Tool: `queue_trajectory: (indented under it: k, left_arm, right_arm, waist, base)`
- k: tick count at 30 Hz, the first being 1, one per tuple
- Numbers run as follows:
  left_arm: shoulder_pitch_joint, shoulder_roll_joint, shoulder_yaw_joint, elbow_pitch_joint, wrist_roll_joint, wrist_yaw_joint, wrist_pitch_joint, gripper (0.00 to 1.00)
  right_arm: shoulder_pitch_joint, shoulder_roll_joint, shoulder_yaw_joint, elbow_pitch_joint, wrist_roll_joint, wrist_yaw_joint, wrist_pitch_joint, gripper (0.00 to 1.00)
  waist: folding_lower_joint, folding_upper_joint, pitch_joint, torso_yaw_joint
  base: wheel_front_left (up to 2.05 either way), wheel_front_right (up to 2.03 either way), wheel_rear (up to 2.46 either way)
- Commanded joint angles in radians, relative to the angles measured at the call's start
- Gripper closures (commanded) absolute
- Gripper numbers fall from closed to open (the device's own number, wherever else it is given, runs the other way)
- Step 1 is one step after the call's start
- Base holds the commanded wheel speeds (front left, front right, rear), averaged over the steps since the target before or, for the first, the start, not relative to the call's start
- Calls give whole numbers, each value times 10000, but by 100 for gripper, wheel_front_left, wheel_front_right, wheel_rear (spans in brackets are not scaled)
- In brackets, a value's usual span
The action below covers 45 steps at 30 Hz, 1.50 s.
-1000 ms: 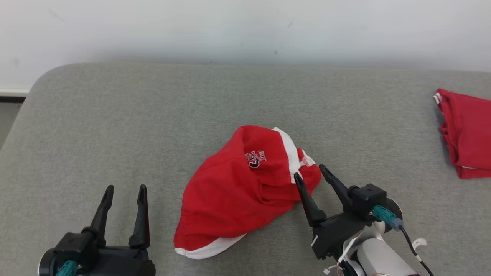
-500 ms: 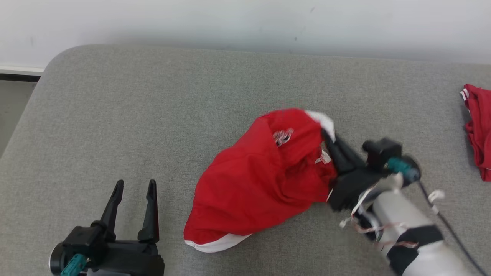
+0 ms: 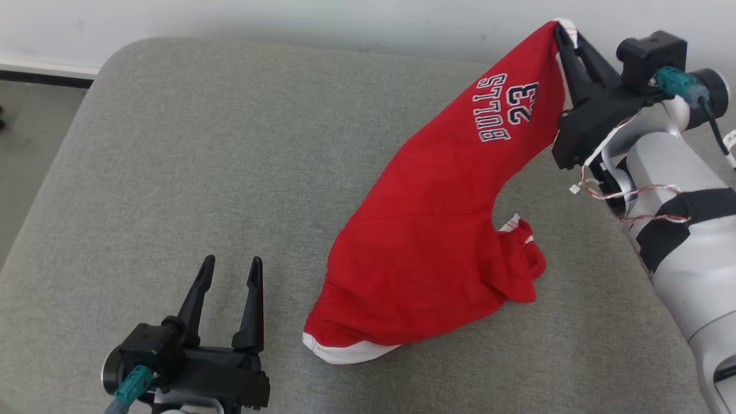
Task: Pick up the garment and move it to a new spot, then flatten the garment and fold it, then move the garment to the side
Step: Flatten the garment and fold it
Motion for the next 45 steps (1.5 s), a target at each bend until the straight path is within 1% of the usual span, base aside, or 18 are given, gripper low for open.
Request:
queue_trajectory:
  k: [1,2,3,9,13,17,23,28,30,33,36,40,45]
  left_arm:
    - [-138,6,-94,29,-88,65,-1,0]
    - [-151,4,-156,26,-107,92,-1,0]
    - [-150,3,-193,22,-144,109,-1,0]
    - [-156,4,-236,-25,-203,231,-1,0]
    - [-179,6,-54,1,-48,235,-1,0]
    - [-88,7,232,-23,140,163,-1,0]
    - [252,5,640,-107,308,133,-1,0]
    - [481,5,838,-144,413,45,-1,0]
    - [534,7,856,-133,436,46,-1,0]
    - [541,5,888,-93,441,7,-1,0]
    - [581,7,855,-92,445,-10,-1,0]
    - [562,5,810,-114,462,-34,-1,0]
    - [434,5,711,-133,486,-39,-1,0]
  right_arm:
    - [-281,40,120,564,-47,-30,71,96]
    - [-407,79,187,819,-102,-30,57,73]
    - [-508,151,281,1035,-124,-30,44,0]
    - [-601,260,564,1564,50,-30,-103,0]
    - [-284,154,604,1443,287,-30,-197,0]
    - [520,-203,300,341,569,-30,-205,0]
    - [2742,-750,-111,-1521,555,-30,-203,0]
    - [4689,-906,-431,-2758,503,-30,-204,0]
    - [5431,-919,-572,-3196,462,-30,-205,0]
    - [6499,-728,-679,-3789,371,-30,-205,0]
    - [7240,-644,-743,-4224,344,-30,-207,0]
    - [7754,-498,-614,-4462,356,-30,-206,0]
    - [7660,-308,-319,-4395,263,-30,-206,0]
  waist:
    - [-1,-1,193,242]
    - [-1,-1,225,281]
    - [-1,-1,248,303]
    - [-1,-1,312,215]
    - [-1,-1,167,-29]
    - [-1,-1,-86,-261]
    - [-1,-1,-456,-570]
    - [-1,-1,-616,-728]
    - [-1,-1,-674,-753]
    - [-1,-1,-761,-794]
    - [-1,-1,-803,-812]
    - [-1,-1,-772,-810]
    - [-1,-1,-595,-679]
  base:
    - [0,0,0]
    - [0,0,0]
    - [0,0,0]
    - [0,0,0]
    - [0,0,0]
    - [0,0,0]
    - [0,0,0]
    - [0,0,0]
    - [0,0,0]
    - [0,0,0]
    - [0,0,0]
    - [0,0,0]
    - [0,0,0]
